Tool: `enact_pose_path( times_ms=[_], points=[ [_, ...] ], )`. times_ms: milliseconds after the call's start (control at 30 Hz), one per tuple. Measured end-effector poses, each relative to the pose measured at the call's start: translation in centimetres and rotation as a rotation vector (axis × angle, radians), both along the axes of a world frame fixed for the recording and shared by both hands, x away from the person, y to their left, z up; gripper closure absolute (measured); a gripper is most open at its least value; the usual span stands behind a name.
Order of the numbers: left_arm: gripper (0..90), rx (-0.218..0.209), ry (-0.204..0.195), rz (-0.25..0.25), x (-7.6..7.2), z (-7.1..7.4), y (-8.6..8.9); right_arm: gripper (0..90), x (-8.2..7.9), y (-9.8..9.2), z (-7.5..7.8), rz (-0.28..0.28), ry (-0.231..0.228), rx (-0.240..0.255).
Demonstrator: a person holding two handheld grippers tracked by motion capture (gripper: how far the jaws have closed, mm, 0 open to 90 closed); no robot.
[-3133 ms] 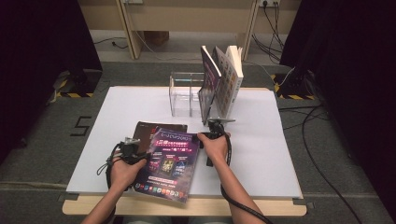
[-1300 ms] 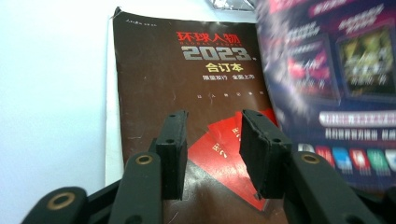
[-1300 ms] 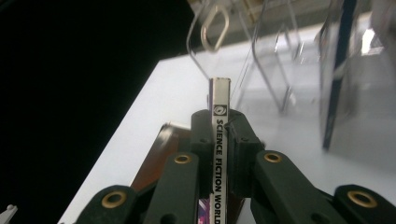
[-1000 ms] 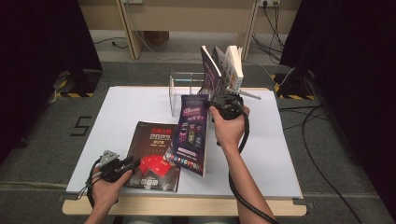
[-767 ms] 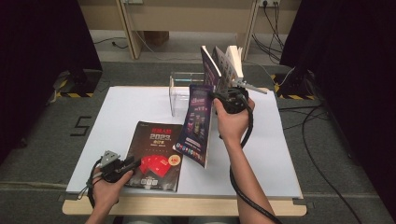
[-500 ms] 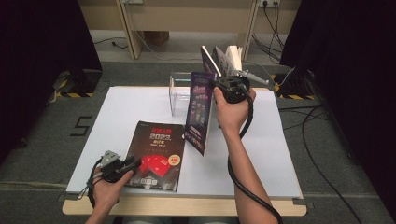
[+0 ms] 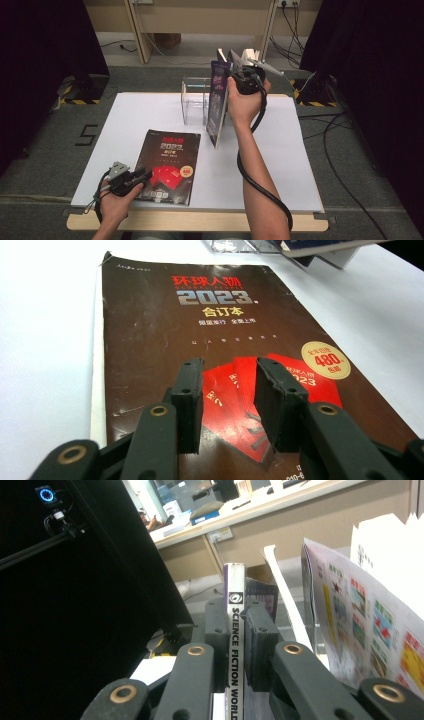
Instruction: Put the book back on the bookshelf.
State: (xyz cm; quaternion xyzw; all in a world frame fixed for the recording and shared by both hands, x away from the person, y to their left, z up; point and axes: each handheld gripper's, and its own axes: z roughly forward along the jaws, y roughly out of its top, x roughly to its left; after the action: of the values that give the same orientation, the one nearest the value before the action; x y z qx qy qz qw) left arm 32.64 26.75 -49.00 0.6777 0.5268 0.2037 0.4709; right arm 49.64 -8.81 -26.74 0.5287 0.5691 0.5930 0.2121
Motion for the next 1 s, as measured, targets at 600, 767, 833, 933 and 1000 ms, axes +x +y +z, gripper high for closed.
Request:
enact_pose_path(
  times_ms=[600, 767, 833, 933, 1000],
  points=[
    [63.9, 0.001, -0.015, -0.002, -0.1, -0.1, 0.3, 83.4, 3.0, 2.4, 0.2, -0.097, -0.078, -0.073],
    [64.0, 0.003, -0.009, -0.006, 0.0, -0.4, 0.4, 83.2, 4.0, 3.7, -1.1, -0.15, -0.103, -0.173],
    [64.0, -0.004, -0.006, -0.005, 0.1, -0.5, 0.4, 83.1, 3.6, 4.2, -2.0, -0.164, -0.115, -0.217],
    [64.0, -0.007, -0.004, -0.006, 0.1, -0.5, 0.4, 83.0, 3.0, 4.3, -2.1, -0.163, -0.122, -0.22],
    [63.9, -0.012, -0.004, 0.0, 0.1, -0.4, 0.5, 83.0, 2.2, 4.3, -2.2, -0.159, -0.132, -0.22]
  ],
)
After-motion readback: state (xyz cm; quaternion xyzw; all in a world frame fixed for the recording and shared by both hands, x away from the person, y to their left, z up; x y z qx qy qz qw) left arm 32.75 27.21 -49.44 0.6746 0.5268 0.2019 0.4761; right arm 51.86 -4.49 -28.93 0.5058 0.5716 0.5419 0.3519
